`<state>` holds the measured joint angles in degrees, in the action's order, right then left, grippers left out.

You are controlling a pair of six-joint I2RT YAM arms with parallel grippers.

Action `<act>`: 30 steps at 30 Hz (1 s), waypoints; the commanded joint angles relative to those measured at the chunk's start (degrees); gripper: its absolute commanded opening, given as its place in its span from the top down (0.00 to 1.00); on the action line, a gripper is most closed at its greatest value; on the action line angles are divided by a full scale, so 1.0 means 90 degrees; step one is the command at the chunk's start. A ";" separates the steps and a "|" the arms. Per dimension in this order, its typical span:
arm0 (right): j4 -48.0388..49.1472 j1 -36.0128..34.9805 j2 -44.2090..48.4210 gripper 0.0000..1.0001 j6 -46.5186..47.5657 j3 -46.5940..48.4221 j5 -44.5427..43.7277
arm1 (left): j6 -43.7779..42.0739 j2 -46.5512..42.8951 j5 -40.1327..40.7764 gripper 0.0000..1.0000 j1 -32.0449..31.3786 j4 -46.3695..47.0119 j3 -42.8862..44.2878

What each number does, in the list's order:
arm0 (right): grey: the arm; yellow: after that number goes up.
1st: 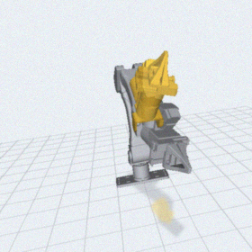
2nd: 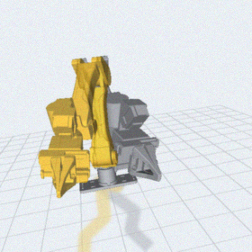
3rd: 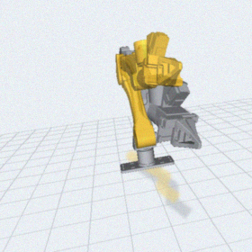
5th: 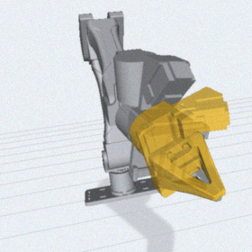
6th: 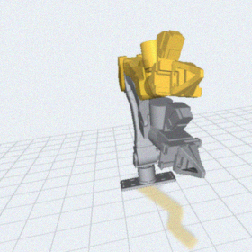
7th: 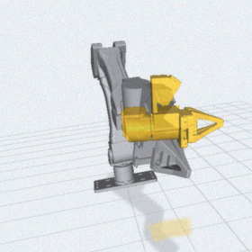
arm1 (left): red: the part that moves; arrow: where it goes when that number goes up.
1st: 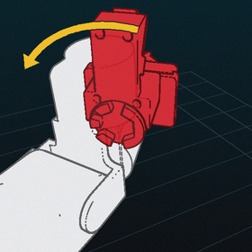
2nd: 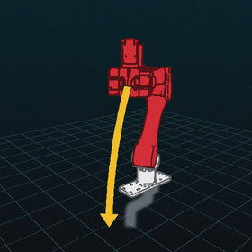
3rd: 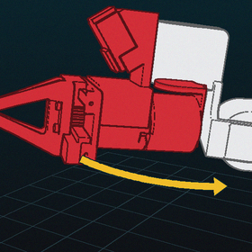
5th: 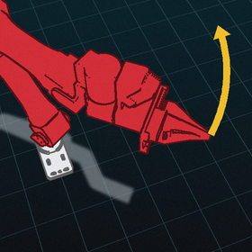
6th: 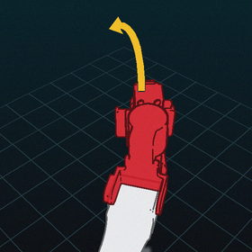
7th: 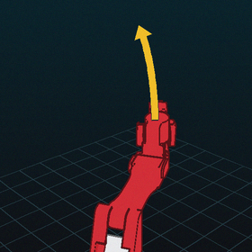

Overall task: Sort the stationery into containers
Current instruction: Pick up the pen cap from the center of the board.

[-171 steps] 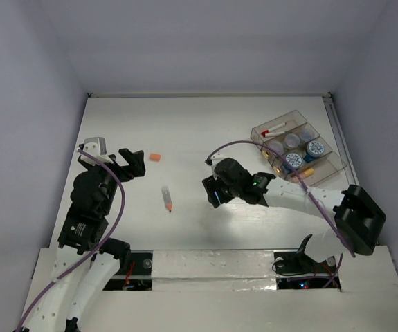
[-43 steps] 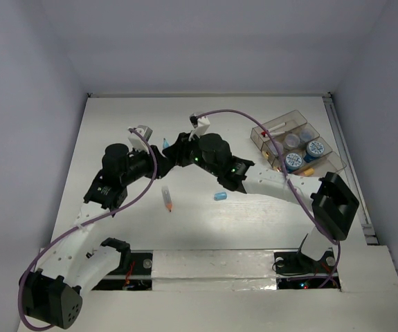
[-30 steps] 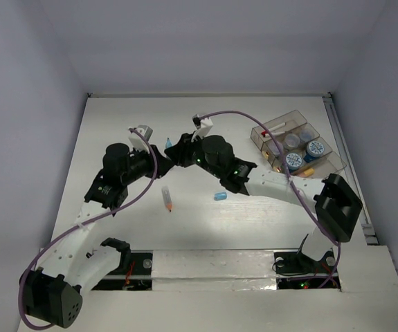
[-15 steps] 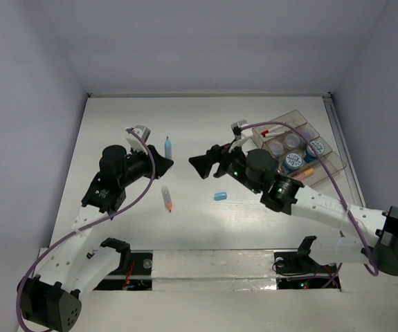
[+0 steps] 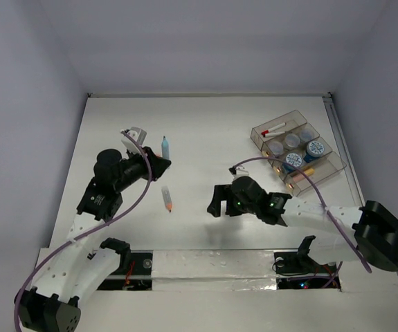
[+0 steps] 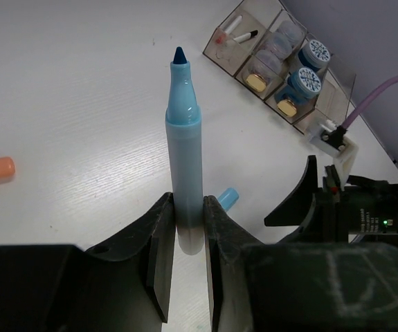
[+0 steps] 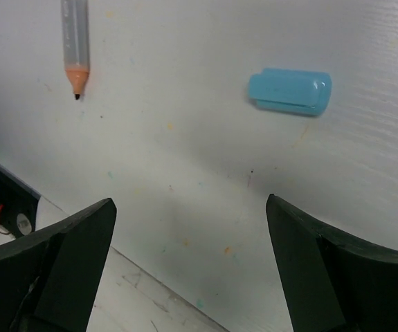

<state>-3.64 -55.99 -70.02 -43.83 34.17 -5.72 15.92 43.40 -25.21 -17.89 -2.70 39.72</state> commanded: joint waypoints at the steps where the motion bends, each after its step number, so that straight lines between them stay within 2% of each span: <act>1: -0.0161 -0.0068 -0.0606 0.05 -0.0189 0.0333 -0.0068 | -0.0099 -0.0202 0.0008 1.00 0.0015 0.0105 0.0078; 8: -0.0377 0.0253 -0.1633 0.11 0.0095 0.0910 -0.0458 | -0.0109 -0.0320 0.0028 1.00 0.0015 0.0085 0.0078; 23: -0.0865 0.0518 -0.2747 0.15 0.0729 0.1759 -0.0742 | -0.0158 -0.0398 0.0145 1.00 -0.0102 -0.0003 0.0108; 30: -0.1548 0.0518 -0.3313 0.30 0.1227 0.2423 -0.1142 | -0.0168 -0.0408 0.0184 1.00 -0.0102 -0.0013 0.0108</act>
<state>-12.08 -51.66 -96.68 -36.16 53.82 -13.32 15.29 40.62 -23.70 -18.63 -4.34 39.72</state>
